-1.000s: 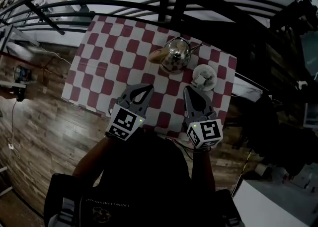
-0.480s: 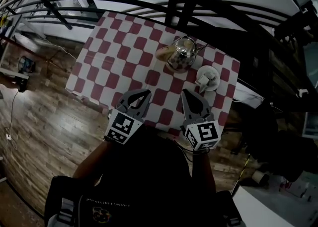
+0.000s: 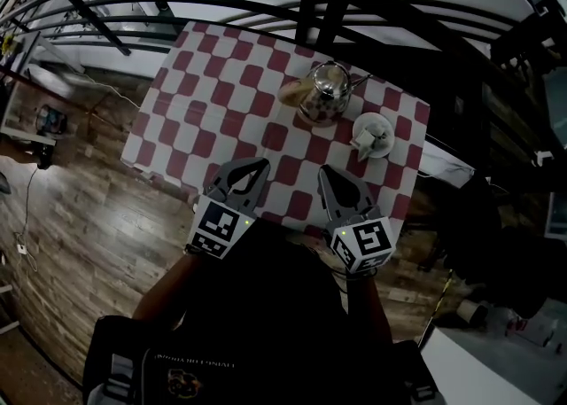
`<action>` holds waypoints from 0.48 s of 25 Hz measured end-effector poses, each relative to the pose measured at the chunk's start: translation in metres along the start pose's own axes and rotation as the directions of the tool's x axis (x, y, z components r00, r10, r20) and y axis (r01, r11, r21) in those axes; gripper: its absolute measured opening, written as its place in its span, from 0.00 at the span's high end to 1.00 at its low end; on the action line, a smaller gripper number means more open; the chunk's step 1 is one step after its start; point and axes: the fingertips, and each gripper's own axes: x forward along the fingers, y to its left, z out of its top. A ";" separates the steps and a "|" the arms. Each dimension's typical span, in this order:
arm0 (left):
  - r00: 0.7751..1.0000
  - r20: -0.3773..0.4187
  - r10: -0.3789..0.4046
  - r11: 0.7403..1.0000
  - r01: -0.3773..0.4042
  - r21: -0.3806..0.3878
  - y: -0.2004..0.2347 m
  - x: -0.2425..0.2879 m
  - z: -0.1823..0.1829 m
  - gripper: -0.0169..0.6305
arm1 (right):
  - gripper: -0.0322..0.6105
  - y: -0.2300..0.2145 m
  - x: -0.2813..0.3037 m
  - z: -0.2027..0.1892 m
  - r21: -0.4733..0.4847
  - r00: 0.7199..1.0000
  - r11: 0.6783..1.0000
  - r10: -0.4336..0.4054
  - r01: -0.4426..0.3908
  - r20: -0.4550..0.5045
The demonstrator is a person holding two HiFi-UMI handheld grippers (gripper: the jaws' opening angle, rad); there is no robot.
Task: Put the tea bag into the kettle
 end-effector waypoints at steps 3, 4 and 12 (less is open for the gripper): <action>1.000 0.006 -0.016 1.000 0.016 0.000 -0.002 -0.001 0.002 0.96 | 0.93 0.002 -0.003 -0.002 0.010 1.000 1.000 -0.002 0.002 -0.010; 1.000 0.007 -0.023 1.000 0.023 0.000 -0.002 -0.001 0.002 0.96 | 0.93 0.004 -0.004 -0.001 0.011 1.000 1.000 -0.003 0.003 -0.011; 0.996 -0.008 -0.091 0.996 0.091 -0.010 -0.010 -0.018 -0.011 0.96 | 0.93 0.025 -0.010 -0.001 0.049 0.999 0.998 -0.033 0.033 -0.009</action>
